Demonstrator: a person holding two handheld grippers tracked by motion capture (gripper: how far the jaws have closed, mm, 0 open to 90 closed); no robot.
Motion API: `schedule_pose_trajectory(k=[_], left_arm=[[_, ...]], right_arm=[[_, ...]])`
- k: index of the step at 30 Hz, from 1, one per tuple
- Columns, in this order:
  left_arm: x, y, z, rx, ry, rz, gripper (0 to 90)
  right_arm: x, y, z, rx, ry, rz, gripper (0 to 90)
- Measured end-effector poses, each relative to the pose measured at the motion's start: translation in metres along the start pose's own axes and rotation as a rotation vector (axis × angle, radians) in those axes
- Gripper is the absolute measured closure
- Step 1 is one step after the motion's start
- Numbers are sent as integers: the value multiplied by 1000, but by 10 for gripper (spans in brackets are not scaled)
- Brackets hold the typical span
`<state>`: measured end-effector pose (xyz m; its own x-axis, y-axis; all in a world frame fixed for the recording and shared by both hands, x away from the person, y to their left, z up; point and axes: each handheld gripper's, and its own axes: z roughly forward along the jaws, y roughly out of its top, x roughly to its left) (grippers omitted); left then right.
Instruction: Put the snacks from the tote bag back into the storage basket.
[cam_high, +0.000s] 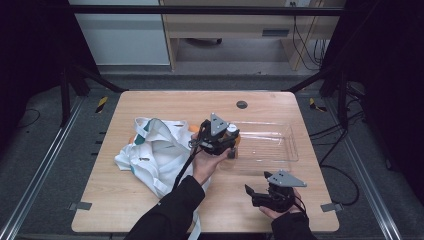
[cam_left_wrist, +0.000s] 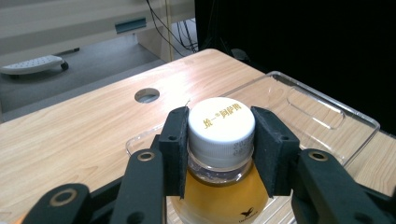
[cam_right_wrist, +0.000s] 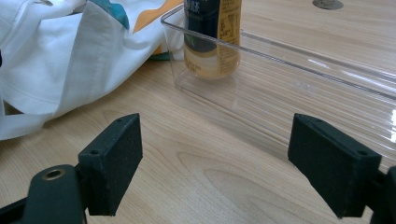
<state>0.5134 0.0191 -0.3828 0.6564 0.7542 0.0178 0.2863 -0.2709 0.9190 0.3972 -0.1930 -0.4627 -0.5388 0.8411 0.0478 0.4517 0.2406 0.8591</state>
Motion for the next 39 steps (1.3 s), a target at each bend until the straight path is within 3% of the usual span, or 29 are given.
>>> schedule_pose_trajectory(k=[7, 22, 24, 34, 39], left_arm=[[-1, -8, 4, 19, -1, 2, 586], [0, -14, -1, -10, -25, 17, 550], [4, -13, -9, -23, -32, 37, 520], [29, -15, -52, -46, -45, 45, 447], [44, -21, -76, -52, -52, 27, 429]], right_arm=[[0, 0, 0, -3, 0, -4, 181], [0, 0, 0, -1, -4, -3, 180], [0, 0, 0, -1, -5, 0, 180], [-1, 0, 1, 1, -16, -4, 179], [-1, -1, 1, 3, -21, 1, 178]])
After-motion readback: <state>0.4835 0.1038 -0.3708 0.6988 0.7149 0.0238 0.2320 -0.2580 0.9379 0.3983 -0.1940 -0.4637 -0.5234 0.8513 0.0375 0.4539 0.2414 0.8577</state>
